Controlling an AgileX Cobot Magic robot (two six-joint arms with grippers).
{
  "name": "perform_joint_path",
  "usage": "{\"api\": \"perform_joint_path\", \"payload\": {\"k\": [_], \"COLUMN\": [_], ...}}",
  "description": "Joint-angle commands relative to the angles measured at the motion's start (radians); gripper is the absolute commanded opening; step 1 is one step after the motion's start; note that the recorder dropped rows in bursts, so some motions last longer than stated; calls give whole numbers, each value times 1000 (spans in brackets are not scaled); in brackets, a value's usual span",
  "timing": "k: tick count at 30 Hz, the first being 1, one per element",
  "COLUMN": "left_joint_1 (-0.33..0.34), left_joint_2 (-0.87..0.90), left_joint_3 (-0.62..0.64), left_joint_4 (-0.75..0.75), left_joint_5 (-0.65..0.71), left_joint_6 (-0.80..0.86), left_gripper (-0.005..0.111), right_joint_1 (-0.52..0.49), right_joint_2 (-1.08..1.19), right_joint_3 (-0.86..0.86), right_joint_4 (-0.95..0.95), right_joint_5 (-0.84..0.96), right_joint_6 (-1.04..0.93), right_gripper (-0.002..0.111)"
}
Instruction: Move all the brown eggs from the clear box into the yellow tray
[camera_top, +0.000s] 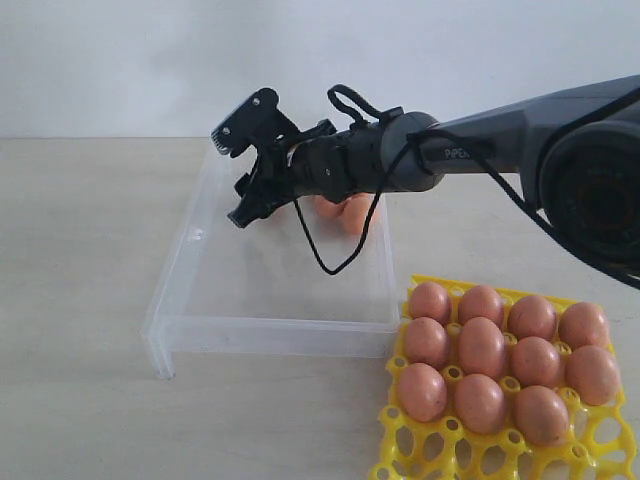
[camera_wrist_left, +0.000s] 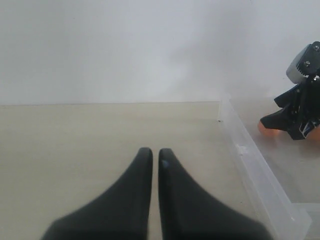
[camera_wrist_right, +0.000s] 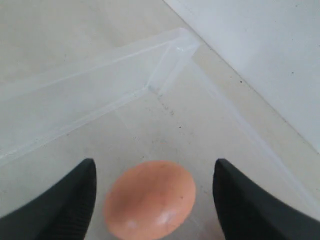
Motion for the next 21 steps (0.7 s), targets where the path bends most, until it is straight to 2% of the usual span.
{"api": "perform_joint_path", "payload": {"k": [1,11,21], "left_joint_1": [-4,-4,-4], "left_joint_2": [-4,-4,-4], "left_joint_3": [4,4,4], "left_joint_4": [2,2,2], "left_joint_5": [-2,-2,-2], "left_joint_6": [0,0,0], "left_gripper": [4,4,4], "right_joint_1": [-8,-8,-8], "right_joint_2": [24,53,55], "right_joint_3": [-5,-5,-5], "right_joint_4": [1,15,-22], "right_joint_5": [-29,-13,156], "right_joint_6": [-18,80,63], "right_gripper": [59,59,59]}}
